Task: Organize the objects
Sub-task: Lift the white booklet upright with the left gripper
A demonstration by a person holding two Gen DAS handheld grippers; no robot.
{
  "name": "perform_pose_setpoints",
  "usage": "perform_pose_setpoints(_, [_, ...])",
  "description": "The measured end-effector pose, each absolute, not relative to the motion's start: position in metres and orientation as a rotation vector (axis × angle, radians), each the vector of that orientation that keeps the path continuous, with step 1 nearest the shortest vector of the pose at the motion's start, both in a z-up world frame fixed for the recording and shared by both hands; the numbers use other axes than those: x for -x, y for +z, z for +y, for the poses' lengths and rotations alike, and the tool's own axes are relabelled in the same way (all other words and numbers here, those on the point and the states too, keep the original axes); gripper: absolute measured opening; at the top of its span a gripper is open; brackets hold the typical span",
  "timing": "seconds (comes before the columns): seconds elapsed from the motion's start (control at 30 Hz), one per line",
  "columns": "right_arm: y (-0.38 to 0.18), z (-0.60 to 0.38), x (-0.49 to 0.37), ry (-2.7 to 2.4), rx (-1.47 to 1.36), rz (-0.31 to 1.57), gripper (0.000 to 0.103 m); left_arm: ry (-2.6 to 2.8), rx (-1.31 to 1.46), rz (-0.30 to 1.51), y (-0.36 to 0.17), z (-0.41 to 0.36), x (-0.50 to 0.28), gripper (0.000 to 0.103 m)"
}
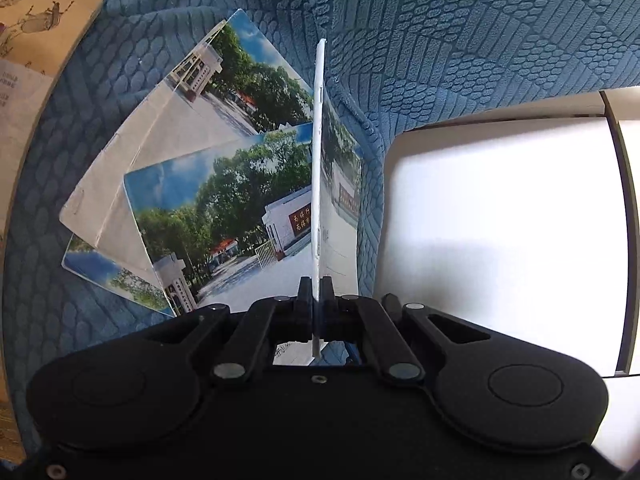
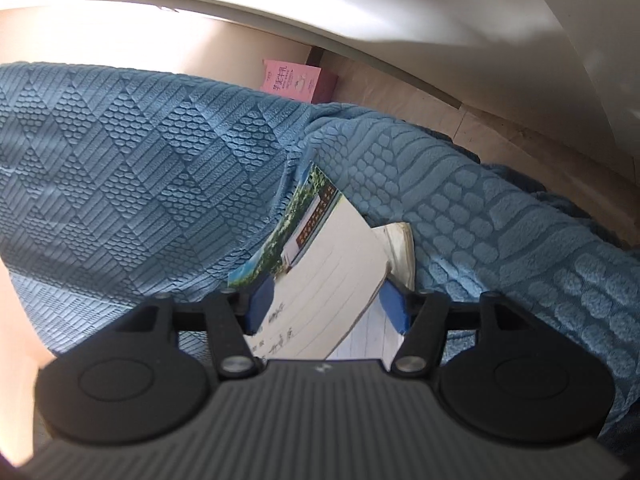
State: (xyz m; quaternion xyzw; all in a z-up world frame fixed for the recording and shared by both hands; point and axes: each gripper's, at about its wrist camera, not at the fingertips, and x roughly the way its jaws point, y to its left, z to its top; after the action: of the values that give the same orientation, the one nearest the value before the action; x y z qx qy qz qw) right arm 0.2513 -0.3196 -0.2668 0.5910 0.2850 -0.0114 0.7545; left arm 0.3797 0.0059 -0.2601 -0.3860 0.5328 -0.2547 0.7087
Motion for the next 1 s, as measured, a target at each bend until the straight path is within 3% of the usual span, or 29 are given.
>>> perform_pose_setpoints(0.07, [-0.265,-0.315,-0.253,-0.037,-1.242,0.639,0.042,-0.561,0.843,1.180,-0.259,0.007,-0.379,0.001])
perform_pose_setpoints(0.13, [-0.265,-0.313,-0.254,-0.067,-1.192,0.672,0.024,-0.554,0.818,1.171,-0.257,0.006,-0.378,0.001])
perform_pose_setpoints(0.23, [-0.266,-0.311,-0.254,-0.090,-1.164,0.687,0.014,-0.553,0.783,1.156,-0.253,0.006,-0.375,0.001])
perform_pose_setpoints(0.53, [-0.233,-0.286,-0.250,-0.073,-0.924,0.642,0.006,-0.565,0.701,1.105,-0.232,0.014,-0.357,0.002])
perform_pose_setpoints(1.0, [-0.190,-0.244,-0.218,-0.105,-0.707,0.583,0.005,-0.598,0.690,1.047,-0.209,0.042,-0.316,0.002])
